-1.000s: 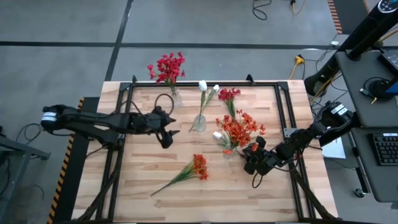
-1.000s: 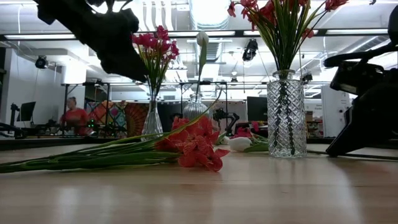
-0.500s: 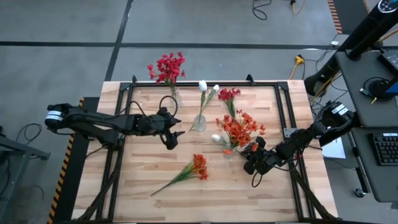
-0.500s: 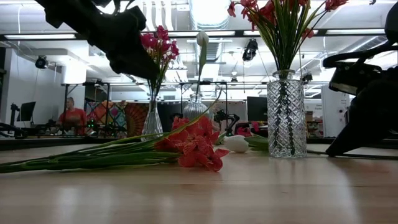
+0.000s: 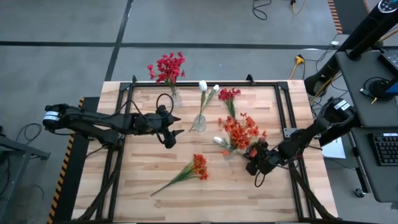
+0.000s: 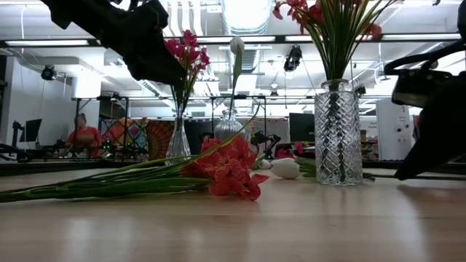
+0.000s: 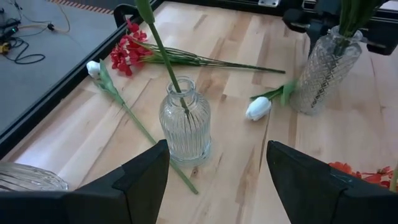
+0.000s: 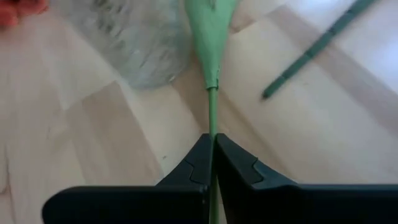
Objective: Sort flowers into vase by color
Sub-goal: Put the right white tulip flower into the center transparent glass vase
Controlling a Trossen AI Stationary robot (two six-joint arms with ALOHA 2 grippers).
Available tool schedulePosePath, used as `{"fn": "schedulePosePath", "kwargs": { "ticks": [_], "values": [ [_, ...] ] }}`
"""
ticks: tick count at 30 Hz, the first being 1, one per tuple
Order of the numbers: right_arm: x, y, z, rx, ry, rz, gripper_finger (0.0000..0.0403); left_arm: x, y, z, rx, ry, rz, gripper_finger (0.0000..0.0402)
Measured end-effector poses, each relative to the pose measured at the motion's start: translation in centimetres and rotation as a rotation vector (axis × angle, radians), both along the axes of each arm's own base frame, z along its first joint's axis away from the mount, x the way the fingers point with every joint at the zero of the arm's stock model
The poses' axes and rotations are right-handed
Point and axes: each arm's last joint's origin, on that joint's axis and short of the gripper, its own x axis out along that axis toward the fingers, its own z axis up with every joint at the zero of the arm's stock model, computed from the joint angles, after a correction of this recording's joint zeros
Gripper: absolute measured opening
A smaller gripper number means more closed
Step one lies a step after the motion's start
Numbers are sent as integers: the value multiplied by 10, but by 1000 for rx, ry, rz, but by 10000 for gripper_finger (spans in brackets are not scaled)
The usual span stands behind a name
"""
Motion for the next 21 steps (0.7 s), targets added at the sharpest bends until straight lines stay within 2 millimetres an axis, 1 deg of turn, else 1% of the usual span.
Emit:
{"fn": "schedulePosePath", "kwargs": {
  "ticks": [10,16,21],
  "values": [
    [-9,-7,7,11,7,-88,9,0,0,0,12,3,-6,252],
    [-8,-8,12,14,-51,-130,9,0,0,1,13,-2,-6,252],
    [-9,-11,22,-7,-132,-169,9,0,0,1,13,-6,-6,252]
  ]
}}
